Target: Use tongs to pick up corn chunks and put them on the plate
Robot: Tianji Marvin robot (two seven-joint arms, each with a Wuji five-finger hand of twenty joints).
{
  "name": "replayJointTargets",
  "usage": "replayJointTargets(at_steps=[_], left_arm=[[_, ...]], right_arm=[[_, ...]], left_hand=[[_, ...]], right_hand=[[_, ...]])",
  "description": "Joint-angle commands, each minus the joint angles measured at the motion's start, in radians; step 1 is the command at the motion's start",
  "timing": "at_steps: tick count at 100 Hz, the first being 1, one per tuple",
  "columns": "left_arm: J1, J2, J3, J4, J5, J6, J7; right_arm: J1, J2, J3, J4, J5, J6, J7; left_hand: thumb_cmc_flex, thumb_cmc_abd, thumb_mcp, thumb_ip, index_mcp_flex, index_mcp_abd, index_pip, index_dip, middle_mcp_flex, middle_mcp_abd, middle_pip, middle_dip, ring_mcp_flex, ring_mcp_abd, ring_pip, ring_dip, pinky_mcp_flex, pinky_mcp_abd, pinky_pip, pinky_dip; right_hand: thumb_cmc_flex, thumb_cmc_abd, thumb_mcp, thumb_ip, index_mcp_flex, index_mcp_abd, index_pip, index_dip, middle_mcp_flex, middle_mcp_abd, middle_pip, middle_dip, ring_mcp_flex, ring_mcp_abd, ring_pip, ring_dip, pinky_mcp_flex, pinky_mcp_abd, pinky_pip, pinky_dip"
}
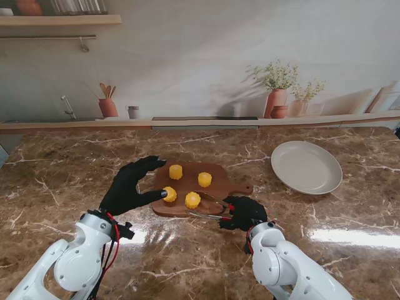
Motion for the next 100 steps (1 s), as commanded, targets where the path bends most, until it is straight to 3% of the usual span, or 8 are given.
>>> replayJointTargets(at_steps=[1, 9, 18, 26, 36, 47, 72, 100], left_arm=[[0.012, 0.003, -0.001, -0.005, 0.004, 0.003, 0.002], [0.015, 0.003, -0.005, -0.008, 0.005, 0.005, 0.000], [0.019, 0.004, -0.008, -0.011, 0.006, 0.008, -0.003], [0.020, 0.004, -0.008, -0.012, 0.004, 0.008, -0.002], [0.021, 0.003, -0.008, -0.012, -0.002, 0.007, -0.002], [0.023, 0.002, -0.007, -0.014, -0.013, 0.008, -0.003], [0.026, 0.002, -0.010, -0.016, -0.022, 0.007, -0.009], [0.027, 0.001, -0.011, -0.013, -0.024, 0.002, -0.002]], right_arm=[[0.000, -0.019, -0.007, 0.025, 0.010, 0.011, -0.012], [0.007, -0.026, -0.016, 0.043, 0.006, 0.015, -0.049], [0.011, -0.030, -0.019, 0.053, 0.003, 0.021, -0.070], [0.014, -0.034, -0.021, 0.065, -0.003, 0.023, -0.096], [0.016, -0.032, -0.022, 0.069, -0.017, 0.023, -0.099], [0.007, -0.025, -0.010, 0.055, -0.016, 0.005, -0.071], [-0.036, -0.006, 0.046, -0.008, -0.030, -0.036, -0.001], [-0.154, 0.004, 0.182, -0.144, -0.060, -0.057, 0.036]], left_hand=[[-0.010, 0.028, -0.034, 0.031, 0.014, -0.007, 0.009, 0.005, -0.018, -0.039, -0.018, -0.013, -0.031, -0.058, -0.028, -0.016, -0.016, -0.012, -0.035, -0.004], [-0.008, 0.031, -0.038, 0.032, 0.016, -0.007, 0.009, 0.005, -0.018, -0.039, -0.019, -0.013, -0.031, -0.060, -0.028, -0.016, -0.017, -0.014, -0.039, -0.002], [-0.007, 0.034, -0.042, 0.033, 0.016, -0.008, 0.008, 0.006, -0.019, -0.038, -0.019, -0.013, -0.033, -0.061, -0.029, -0.017, -0.019, -0.016, -0.045, -0.001], [-0.004, 0.037, -0.046, 0.033, 0.015, -0.008, 0.007, 0.006, -0.020, -0.037, -0.020, -0.013, -0.035, -0.063, -0.031, -0.018, -0.022, -0.020, -0.054, -0.001], [-0.007, 0.050, -0.056, 0.033, 0.015, -0.007, 0.006, 0.006, -0.018, -0.037, -0.021, -0.013, -0.036, -0.063, -0.031, -0.018, -0.022, -0.019, -0.064, 0.000], [0.001, 0.072, -0.076, 0.035, 0.017, -0.005, 0.005, 0.007, -0.020, -0.034, -0.023, -0.013, -0.038, -0.065, -0.032, -0.020, -0.023, -0.023, -0.079, 0.004], [0.009, 0.094, -0.116, 0.039, 0.022, -0.003, 0.007, 0.014, -0.021, -0.033, -0.027, -0.012, -0.043, -0.066, -0.035, -0.022, -0.025, -0.028, -0.102, 0.013], [0.022, 0.105, -0.151, 0.045, 0.022, -0.004, 0.008, 0.021, -0.019, -0.032, -0.029, -0.010, -0.042, -0.066, -0.035, -0.023, -0.023, -0.031, -0.117, 0.029]], right_hand=[[0.044, 0.030, 0.086, -0.007, 0.071, -0.060, 0.038, -0.001, 0.054, -0.034, 0.029, 0.018, 0.088, -0.055, 0.055, 0.018, 0.069, -0.155, 0.191, 0.031], [0.081, 0.055, 0.086, -0.019, 0.151, -0.113, 0.065, -0.028, 0.133, -0.052, 0.025, 0.016, 0.126, -0.055, 0.069, 0.009, 0.095, -0.144, 0.206, 0.020], [0.142, 0.067, 0.055, -0.110, 0.149, -0.177, 0.262, -0.256, 0.201, -0.066, -0.002, 0.096, 0.159, -0.055, 0.077, -0.002, 0.123, -0.144, 0.226, 0.001], [0.170, 0.084, 0.062, -0.113, 0.144, -0.219, 0.399, -0.384, 0.251, -0.075, -0.017, 0.105, 0.185, -0.051, 0.078, -0.005, 0.145, -0.141, 0.239, -0.003], [0.170, 0.121, 0.126, -0.118, 0.171, -0.222, 0.428, -0.459, 0.288, -0.075, -0.032, 0.103, 0.202, -0.037, 0.078, -0.005, 0.156, -0.131, 0.247, -0.004], [0.158, 0.239, 0.068, -0.120, 0.161, -0.194, 0.427, -0.496, 0.282, -0.060, -0.034, 0.095, 0.198, -0.019, 0.078, -0.002, 0.150, -0.121, 0.257, -0.002], [0.108, 0.386, 0.014, -0.109, 0.158, -0.138, 0.361, -0.490, 0.258, -0.041, -0.031, 0.041, 0.168, 0.015, 0.072, 0.004, 0.121, -0.102, 0.260, -0.001], [0.113, 0.403, -0.004, -0.101, 0.169, -0.124, 0.320, -0.439, 0.257, -0.037, -0.017, 0.035, 0.161, 0.017, 0.069, 0.008, 0.115, -0.101, 0.258, 0.002]])
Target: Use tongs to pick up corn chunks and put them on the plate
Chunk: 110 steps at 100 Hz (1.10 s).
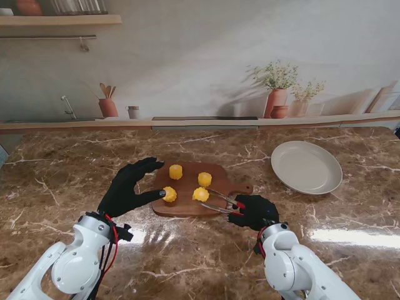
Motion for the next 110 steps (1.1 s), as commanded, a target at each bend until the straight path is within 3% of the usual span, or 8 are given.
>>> replayJointTargets(at_steps=[1, 16, 32, 58, 95, 104, 108, 110], left_arm=[[0.007, -0.001, 0.001, 0.000, 0.001, -0.001, 0.006], [0.000, -0.002, 0.007, 0.008, -0.002, -0.009, 0.012], [-0.012, -0.001, 0.022, 0.024, -0.014, -0.020, 0.003], [-0.027, -0.001, 0.030, 0.041, -0.024, -0.018, -0.002], [-0.046, 0.001, 0.032, 0.070, -0.048, 0.003, -0.029], [-0.048, 0.000, 0.033, 0.072, -0.048, 0.007, -0.028], [-0.048, 0.000, 0.034, 0.071, -0.049, 0.009, -0.027], [-0.048, 0.000, 0.034, 0.070, -0.049, 0.010, -0.027]], right_arm=[[-0.034, 0.008, 0.031, -0.035, 0.009, 0.006, 0.010], [-0.075, 0.003, 0.125, -0.089, 0.017, 0.034, 0.009], [-0.049, 0.003, 0.206, -0.076, 0.007, 0.114, 0.038], [0.063, 0.007, 0.286, 0.059, 0.001, 0.224, 0.076], [0.224, 0.018, 0.295, 0.292, -0.009, 0.262, 0.079], [0.249, 0.021, 0.283, 0.322, -0.023, 0.262, 0.078], [0.257, 0.023, 0.278, 0.328, -0.028, 0.269, 0.085], [0.260, 0.024, 0.276, 0.330, -0.031, 0.272, 0.091]], left_hand=[[0.001, 0.029, -0.037, 0.034, 0.021, -0.005, 0.008, 0.015, -0.019, -0.032, -0.027, -0.008, -0.042, -0.057, -0.034, -0.014, -0.020, -0.031, -0.032, 0.019], [0.004, 0.031, -0.046, 0.036, 0.022, -0.008, 0.007, 0.016, -0.018, -0.032, -0.028, -0.008, -0.042, -0.060, -0.034, -0.015, -0.019, -0.031, -0.035, 0.025], [0.009, 0.035, -0.054, 0.038, 0.021, -0.005, 0.005, 0.017, -0.017, -0.031, -0.030, -0.008, -0.044, -0.060, -0.035, -0.016, -0.021, -0.033, -0.042, 0.028], [0.017, 0.041, -0.067, 0.039, 0.022, -0.003, 0.002, 0.019, -0.015, -0.029, -0.031, -0.007, -0.047, -0.061, -0.036, -0.017, -0.020, -0.036, -0.054, 0.034], [0.031, 0.047, -0.081, 0.042, 0.024, 0.000, 0.000, 0.020, -0.015, -0.028, -0.031, -0.006, -0.049, -0.061, -0.036, -0.018, -0.018, -0.041, -0.063, 0.043], [0.033, 0.048, -0.083, 0.042, 0.025, 0.002, 0.000, 0.020, -0.014, -0.030, -0.029, -0.005, -0.050, -0.063, -0.036, -0.018, -0.018, -0.042, -0.064, 0.045], [0.034, 0.048, -0.084, 0.042, 0.026, 0.001, 0.001, 0.020, -0.013, -0.029, -0.029, -0.005, -0.049, -0.063, -0.036, -0.018, -0.018, -0.042, -0.064, 0.046], [0.033, 0.047, -0.085, 0.042, 0.025, 0.002, 0.000, 0.020, -0.013, -0.028, -0.029, -0.005, -0.049, -0.062, -0.036, -0.018, -0.018, -0.042, -0.064, 0.047]], right_hand=[[0.050, 0.206, 0.087, 0.015, 0.097, -0.107, 0.049, 0.010, 0.021, -0.005, 0.023, -0.012, 0.035, 0.028, 0.035, 0.008, 0.025, -0.100, 0.220, 0.002], [0.054, 0.206, 0.083, 0.014, 0.099, -0.102, 0.051, 0.015, 0.025, -0.001, 0.023, -0.011, 0.036, 0.034, 0.035, 0.009, 0.024, -0.100, 0.219, 0.002], [0.056, 0.209, 0.077, 0.014, 0.098, -0.104, 0.050, 0.019, 0.024, -0.001, 0.024, -0.008, 0.036, 0.031, 0.035, 0.010, 0.024, -0.099, 0.219, 0.003], [0.063, 0.204, 0.074, 0.015, 0.101, -0.107, 0.057, 0.029, 0.025, -0.001, 0.032, -0.001, 0.039, 0.031, 0.045, 0.016, 0.028, -0.102, 0.221, 0.002], [0.046, 0.157, 0.111, 0.016, 0.095, -0.091, 0.044, 0.017, 0.025, -0.005, 0.043, 0.006, 0.052, 0.004, 0.052, 0.015, 0.051, -0.130, 0.219, -0.009], [-0.019, 0.090, 0.188, 0.041, 0.093, -0.040, -0.088, 0.093, -0.002, -0.003, 0.058, 0.014, 0.055, -0.014, 0.056, 0.014, 0.064, -0.157, 0.216, -0.020], [-0.058, 0.062, 0.226, 0.118, 0.097, -0.011, -0.195, 0.183, -0.023, 0.000, 0.065, 0.017, 0.050, -0.021, 0.055, 0.016, 0.065, -0.163, 0.214, -0.021], [-0.072, 0.049, 0.234, 0.131, 0.087, 0.000, -0.220, 0.203, -0.033, 0.000, 0.068, 0.019, 0.048, -0.024, 0.055, 0.017, 0.065, -0.168, 0.212, -0.021]])
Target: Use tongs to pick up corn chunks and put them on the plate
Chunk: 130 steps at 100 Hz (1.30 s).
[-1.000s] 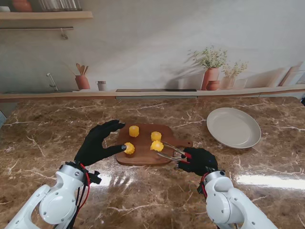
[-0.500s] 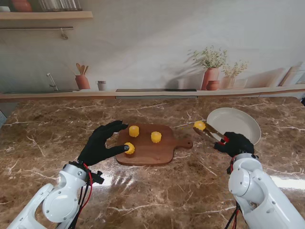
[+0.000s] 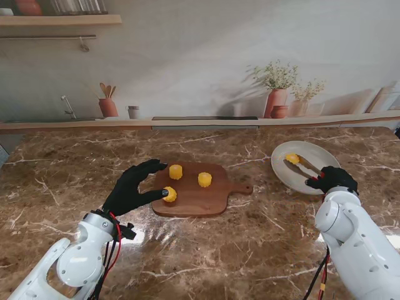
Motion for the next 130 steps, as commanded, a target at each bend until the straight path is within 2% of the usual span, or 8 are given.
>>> replayJointTargets(at_steps=[1, 16, 25, 48, 60, 73, 98, 130], left_arm=[[0.004, 0.000, 0.004, 0.003, 0.000, 0.008, 0.002], [0.008, 0.001, 0.000, -0.002, 0.001, 0.013, -0.003], [0.010, 0.003, -0.005, -0.004, 0.002, 0.013, -0.009], [0.007, 0.007, -0.013, -0.007, 0.003, 0.013, -0.029], [0.002, 0.008, -0.010, -0.008, 0.003, 0.015, -0.036], [0.001, 0.009, -0.004, -0.013, 0.006, 0.016, -0.039], [0.001, 0.011, -0.005, -0.014, 0.007, 0.012, -0.048], [0.003, 0.012, -0.007, -0.014, 0.009, 0.008, -0.048]], right_arm=[[0.013, 0.006, -0.003, 0.002, -0.007, 0.015, 0.026], [0.021, 0.008, -0.008, 0.010, -0.019, 0.021, 0.023], [0.009, 0.006, 0.000, -0.004, -0.022, 0.010, 0.014], [-0.078, 0.002, 0.016, -0.121, -0.003, -0.124, 0.008], [-0.107, 0.009, -0.007, -0.165, 0.005, -0.202, 0.053], [-0.108, 0.019, -0.061, -0.180, -0.002, -0.249, 0.097], [-0.059, 0.019, -0.176, -0.152, 0.019, -0.267, 0.105], [-0.008, 0.023, -0.267, -0.132, 0.032, -0.253, 0.146]], left_hand=[[0.021, 0.028, -0.033, 0.022, 0.025, -0.001, 0.000, 0.004, -0.013, -0.029, -0.017, -0.005, -0.038, -0.061, -0.026, -0.016, -0.017, -0.042, -0.038, 0.019], [0.020, 0.027, -0.036, 0.023, 0.023, -0.002, 0.000, 0.004, -0.013, -0.030, -0.017, -0.005, -0.039, -0.061, -0.026, -0.016, -0.017, -0.043, -0.039, 0.022], [0.023, 0.025, -0.035, 0.023, 0.024, -0.003, 0.000, 0.004, -0.012, -0.029, -0.016, -0.005, -0.039, -0.062, -0.026, -0.016, -0.017, -0.044, -0.039, 0.024], [0.019, 0.026, -0.036, 0.023, 0.022, -0.004, 0.000, 0.004, -0.013, -0.031, -0.017, -0.005, -0.041, -0.064, -0.026, -0.017, -0.018, -0.046, -0.044, 0.025], [0.020, 0.027, -0.037, 0.023, 0.020, -0.002, 0.000, 0.004, -0.013, -0.031, -0.017, -0.005, -0.042, -0.064, -0.027, -0.017, -0.019, -0.047, -0.049, 0.025], [0.020, 0.027, -0.037, 0.024, 0.020, -0.002, 0.000, 0.003, -0.014, -0.030, -0.018, -0.005, -0.043, -0.063, -0.027, -0.017, -0.019, -0.047, -0.052, 0.027], [0.024, 0.028, -0.038, 0.024, 0.020, -0.001, -0.002, 0.003, -0.015, -0.029, -0.019, -0.005, -0.045, -0.064, -0.028, -0.018, -0.019, -0.048, -0.057, 0.030], [0.024, 0.028, -0.041, 0.024, 0.021, 0.001, -0.002, 0.003, -0.013, -0.029, -0.018, -0.005, -0.045, -0.064, -0.028, -0.018, -0.018, -0.049, -0.060, 0.033]], right_hand=[[-0.014, 0.052, 0.167, 0.116, 0.050, -0.010, -0.082, 0.081, -0.025, -0.013, 0.045, 0.020, 0.046, -0.029, 0.056, 0.017, 0.060, -0.171, 0.209, -0.008], [-0.018, 0.018, 0.086, 0.106, -0.035, 0.042, -0.132, 0.098, -0.089, -0.013, 0.074, 0.035, 0.033, -0.045, 0.069, 0.025, 0.062, -0.193, 0.201, -0.009], [-0.010, 0.010, 0.077, 0.107, -0.039, 0.046, -0.133, 0.100, -0.099, -0.012, 0.085, 0.038, 0.032, -0.046, 0.076, 0.028, 0.062, -0.194, 0.200, -0.008], [-0.018, 0.030, 0.076, 0.108, -0.029, 0.046, -0.123, 0.105, -0.090, -0.008, 0.092, 0.035, 0.041, -0.040, 0.088, 0.031, 0.068, -0.188, 0.204, -0.006], [-0.039, 0.066, 0.071, 0.110, -0.040, 0.055, -0.129, 0.104, -0.098, -0.004, 0.086, 0.032, 0.038, -0.038, 0.089, 0.031, 0.068, -0.187, 0.205, -0.006], [-0.069, 0.098, 0.056, 0.110, -0.057, 0.068, -0.138, 0.101, -0.117, 0.001, 0.079, 0.032, 0.025, -0.038, 0.091, 0.034, 0.060, -0.190, 0.201, -0.006], [-0.077, 0.105, 0.040, 0.115, -0.065, 0.071, -0.143, 0.103, -0.127, 0.000, 0.081, 0.035, 0.022, -0.043, 0.097, 0.038, 0.057, -0.199, 0.197, -0.004], [-0.093, 0.102, 0.004, 0.116, -0.099, 0.093, -0.161, 0.099, -0.162, 0.008, 0.076, 0.036, 0.012, -0.043, 0.096, 0.039, 0.057, -0.213, 0.195, 0.000]])
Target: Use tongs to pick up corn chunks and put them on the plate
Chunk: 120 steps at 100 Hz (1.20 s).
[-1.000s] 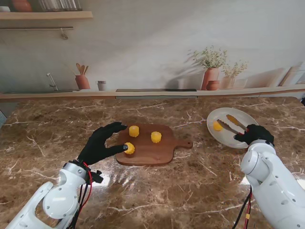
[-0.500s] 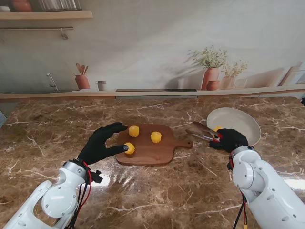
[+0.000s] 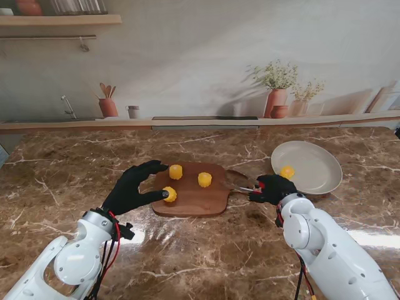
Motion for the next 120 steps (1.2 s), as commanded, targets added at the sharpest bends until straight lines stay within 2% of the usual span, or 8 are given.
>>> replayJointTargets(at_steps=[1, 65, 75, 82, 89, 97, 108, 120], left_arm=[[0.005, 0.002, 0.004, -0.001, 0.002, -0.001, 0.000], [0.019, 0.000, -0.005, -0.001, 0.006, -0.006, 0.014], [0.024, 0.000, -0.010, -0.003, 0.013, -0.005, 0.014], [0.027, 0.002, -0.014, -0.006, 0.021, -0.003, 0.011], [0.029, 0.002, -0.015, -0.007, 0.017, -0.003, 0.010], [0.029, 0.002, -0.017, -0.008, 0.020, -0.004, 0.010], [0.030, 0.001, -0.018, -0.008, 0.018, -0.008, 0.012], [0.030, 0.001, -0.018, -0.008, 0.017, -0.009, 0.014]], right_arm=[[0.008, -0.007, -0.013, 0.004, 0.005, 0.008, 0.021], [0.171, -0.016, -0.232, 0.099, 0.015, 0.117, 0.035], [0.188, -0.018, -0.269, 0.114, -0.009, 0.136, 0.017], [0.194, -0.021, -0.287, 0.123, -0.017, 0.146, -0.002], [0.196, -0.021, -0.297, 0.125, -0.028, 0.148, -0.005], [0.192, -0.020, -0.293, 0.121, -0.026, 0.139, -0.003], [0.178, -0.015, -0.272, 0.109, -0.033, 0.110, 0.006], [0.148, -0.011, -0.224, 0.089, -0.044, 0.071, 0.001]], left_hand=[[0.025, 0.027, -0.023, 0.024, 0.022, 0.000, -0.002, 0.002, -0.012, -0.029, -0.018, -0.005, -0.045, -0.054, -0.027, -0.017, -0.018, -0.049, -0.036, 0.010], [0.022, 0.023, -0.017, 0.024, 0.023, -0.002, 0.001, 0.002, -0.010, -0.030, -0.016, -0.004, -0.044, -0.055, -0.027, -0.017, -0.018, -0.050, -0.044, 0.014], [0.028, 0.021, -0.012, 0.024, 0.023, -0.002, 0.001, 0.002, -0.009, -0.030, -0.016, -0.004, -0.044, -0.053, -0.027, -0.017, -0.018, -0.051, -0.045, 0.014], [0.031, 0.024, -0.007, 0.024, 0.022, -0.002, 0.001, 0.002, -0.010, -0.028, -0.016, -0.004, -0.046, -0.054, -0.027, -0.017, -0.018, -0.053, -0.046, 0.015], [0.033, 0.024, -0.004, 0.023, 0.021, 0.000, 0.001, 0.002, -0.011, -0.028, -0.017, -0.004, -0.046, -0.055, -0.028, -0.017, -0.019, -0.055, -0.049, 0.014], [0.032, 0.027, -0.004, 0.022, 0.019, 0.001, -0.001, 0.002, -0.012, -0.026, -0.017, -0.005, -0.049, -0.053, -0.028, -0.017, -0.020, -0.055, -0.052, 0.013], [0.031, 0.029, -0.005, 0.022, 0.018, 0.005, -0.002, 0.001, -0.012, -0.025, -0.017, -0.004, -0.050, -0.051, -0.029, -0.018, -0.021, -0.054, -0.056, 0.014], [0.030, 0.032, -0.007, 0.021, 0.016, 0.006, -0.004, 0.001, -0.014, -0.023, -0.018, -0.004, -0.053, -0.051, -0.029, -0.018, -0.023, -0.056, -0.061, 0.014]], right_hand=[[-0.019, 0.070, 0.019, 0.066, -0.015, 0.014, -0.013, 0.010, -0.025, -0.002, 0.012, 0.011, 0.024, -0.042, 0.055, 0.027, 0.048, -0.206, 0.194, 0.011], [-0.018, 0.074, -0.084, 0.078, -0.079, 0.034, -0.031, 0.015, -0.088, -0.007, 0.038, 0.019, 0.016, -0.064, 0.072, 0.037, 0.055, -0.241, 0.189, 0.027], [0.005, 0.066, -0.050, 0.077, -0.058, -0.006, -0.017, 0.025, -0.060, -0.023, 0.054, 0.025, 0.033, -0.073, 0.089, 0.038, 0.071, -0.240, 0.199, 0.036], [0.003, 0.078, 0.082, 0.068, -0.008, -0.072, -0.011, 0.027, -0.001, -0.038, 0.057, 0.027, 0.063, -0.071, 0.112, 0.034, 0.093, -0.222, 0.218, 0.042], [0.077, 0.199, 0.086, 0.068, 0.041, -0.140, -0.002, 0.025, 0.052, -0.052, 0.055, 0.030, 0.084, -0.062, 0.127, 0.031, 0.109, -0.204, 0.236, 0.045], [0.173, 0.294, -0.038, -0.006, 0.067, -0.176, 0.083, -0.081, 0.096, -0.044, 0.043, 0.043, 0.090, -0.033, 0.135, 0.030, 0.108, -0.171, 0.253, 0.048], [0.214, 0.304, -0.072, -0.016, 0.079, -0.186, 0.163, -0.154, 0.132, -0.039, 0.023, 0.052, 0.092, -0.007, 0.133, 0.036, 0.101, -0.137, 0.263, 0.049], [0.215, 0.278, -0.032, -0.021, 0.094, -0.171, 0.184, -0.175, 0.164, -0.034, 0.015, 0.051, 0.105, 0.016, 0.123, 0.038, 0.106, -0.110, 0.272, 0.050]])
